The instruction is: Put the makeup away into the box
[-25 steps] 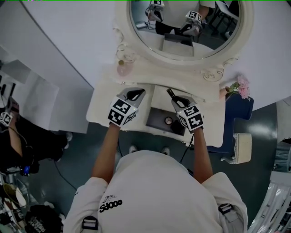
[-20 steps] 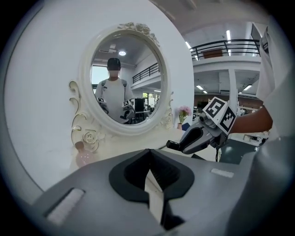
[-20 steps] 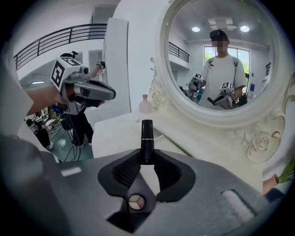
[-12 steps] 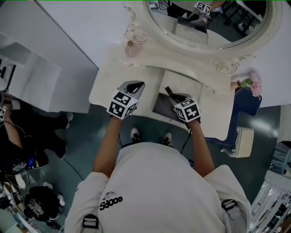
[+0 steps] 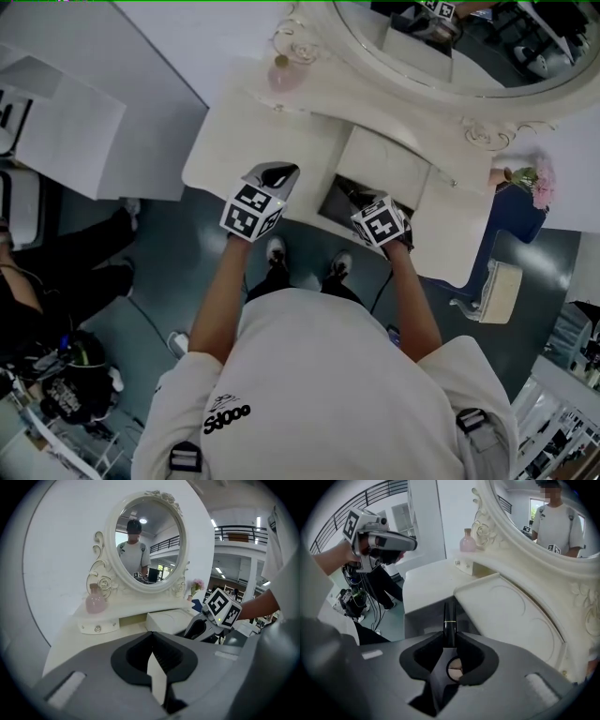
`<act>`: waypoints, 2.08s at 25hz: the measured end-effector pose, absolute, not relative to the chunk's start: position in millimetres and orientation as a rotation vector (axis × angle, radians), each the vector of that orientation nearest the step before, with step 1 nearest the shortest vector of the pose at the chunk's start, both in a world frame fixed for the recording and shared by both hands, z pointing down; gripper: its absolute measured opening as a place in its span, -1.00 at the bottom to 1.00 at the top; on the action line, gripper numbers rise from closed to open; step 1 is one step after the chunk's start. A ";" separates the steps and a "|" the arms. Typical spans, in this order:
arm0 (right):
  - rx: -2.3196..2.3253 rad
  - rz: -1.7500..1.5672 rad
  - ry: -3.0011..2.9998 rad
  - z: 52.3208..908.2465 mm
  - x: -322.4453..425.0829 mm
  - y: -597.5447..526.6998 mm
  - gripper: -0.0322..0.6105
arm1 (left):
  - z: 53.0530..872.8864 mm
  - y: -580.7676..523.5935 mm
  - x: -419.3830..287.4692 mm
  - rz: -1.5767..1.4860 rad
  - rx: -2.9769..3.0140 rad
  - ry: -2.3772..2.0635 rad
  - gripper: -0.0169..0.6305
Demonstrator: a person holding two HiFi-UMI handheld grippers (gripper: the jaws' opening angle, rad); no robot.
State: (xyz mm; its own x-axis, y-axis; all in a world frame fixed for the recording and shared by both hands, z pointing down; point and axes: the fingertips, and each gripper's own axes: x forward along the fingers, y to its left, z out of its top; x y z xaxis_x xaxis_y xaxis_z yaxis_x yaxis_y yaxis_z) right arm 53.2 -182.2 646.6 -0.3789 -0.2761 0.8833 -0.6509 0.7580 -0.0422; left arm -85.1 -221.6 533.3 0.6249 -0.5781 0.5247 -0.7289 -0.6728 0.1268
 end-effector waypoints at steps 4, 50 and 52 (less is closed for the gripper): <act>0.689 0.522 -1.943 665.2 47.9 -181.0 -0.61 | 540.5 -214.5 -90.2 0.659 2.489 -1.067 -0.89; 1.693 -0.283 -2.217 269.5 173.9 -205.9 -0.89 | 265.7 -252.4 17.7 0.272 3.246 -1.015 -0.89; 1.700 -0.278 -2.213 269.0 176.6 -203.2 -0.89 | 258.7 -250.7 19.9 0.246 3.263 -1.027 -0.89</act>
State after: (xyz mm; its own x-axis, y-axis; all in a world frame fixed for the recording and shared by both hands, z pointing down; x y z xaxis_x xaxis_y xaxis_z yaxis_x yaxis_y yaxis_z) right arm 176.6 -203.2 269.0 -0.2297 -0.9625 0.1445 -0.8970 0.2669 0.3523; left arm 19.9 -250.7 258.7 0.8144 -0.5783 0.0488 -0.5375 -0.7833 -0.3124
